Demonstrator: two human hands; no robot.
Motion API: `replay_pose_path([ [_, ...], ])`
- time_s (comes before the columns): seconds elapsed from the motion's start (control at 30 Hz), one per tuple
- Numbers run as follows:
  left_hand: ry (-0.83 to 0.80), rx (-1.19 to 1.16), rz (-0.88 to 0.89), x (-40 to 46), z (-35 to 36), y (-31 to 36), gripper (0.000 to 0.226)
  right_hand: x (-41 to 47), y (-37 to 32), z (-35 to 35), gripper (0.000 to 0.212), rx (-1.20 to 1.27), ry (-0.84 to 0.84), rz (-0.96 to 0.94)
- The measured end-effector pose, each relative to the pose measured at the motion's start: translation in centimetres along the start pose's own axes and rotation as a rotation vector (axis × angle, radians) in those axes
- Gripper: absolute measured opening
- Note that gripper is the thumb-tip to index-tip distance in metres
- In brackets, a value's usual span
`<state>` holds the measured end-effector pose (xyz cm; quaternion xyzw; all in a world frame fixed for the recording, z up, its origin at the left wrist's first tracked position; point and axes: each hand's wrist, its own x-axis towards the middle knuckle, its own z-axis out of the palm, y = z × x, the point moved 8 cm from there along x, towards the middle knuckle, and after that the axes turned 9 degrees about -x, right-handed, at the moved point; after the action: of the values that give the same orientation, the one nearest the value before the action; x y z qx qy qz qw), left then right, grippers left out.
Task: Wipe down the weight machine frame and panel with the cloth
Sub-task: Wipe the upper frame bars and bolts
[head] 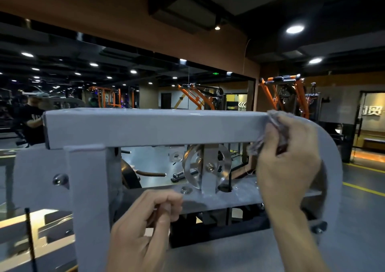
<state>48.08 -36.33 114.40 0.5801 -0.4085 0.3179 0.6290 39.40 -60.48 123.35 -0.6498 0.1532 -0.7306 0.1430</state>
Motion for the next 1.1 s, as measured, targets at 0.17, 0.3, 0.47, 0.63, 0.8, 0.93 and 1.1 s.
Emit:
replay_pose_path([
  [0.17, 0.000, 0.004, -0.005, 0.0, -0.1, 0.0, 0.022, -3.3, -8.2, 2.7, 0.025, 0.118, -0.062, -0.291],
  [0.3, -0.010, 0.002, 0.005, -0.2, -0.2, 0.2, 0.023, -1.8, -4.2, 1.8, 0.027, 0.092, -0.080, -0.203],
  [0.47, 0.032, -0.001, -0.007, -0.3, -2.0, -0.2, 0.023, -1.4, -2.6, 0.9, 0.020, 0.040, 0.008, 0.016],
  [0.63, 0.071, -0.016, -0.003, -0.1, -2.6, 0.0, 0.022, -4.8, -12.1, 3.3, 0.022, 0.111, -0.052, -0.276],
  [0.8, 0.046, -0.016, 0.013, -0.2, -2.8, 0.3, 0.023, -4.0, -10.0, 3.0, 0.025, 0.150, -0.123, -0.313],
  [0.93, 0.059, 0.017, 0.022, -0.4, -4.2, 0.1, 0.029, -3.3, -7.1, 2.1, 0.023, 0.123, -0.041, -0.073],
  [1.1, 0.073, 0.040, -0.009, -0.5, -5.5, 0.3, 0.035, -6.5, -15.9, 4.1, 0.018, 0.208, -0.076, -0.266],
])
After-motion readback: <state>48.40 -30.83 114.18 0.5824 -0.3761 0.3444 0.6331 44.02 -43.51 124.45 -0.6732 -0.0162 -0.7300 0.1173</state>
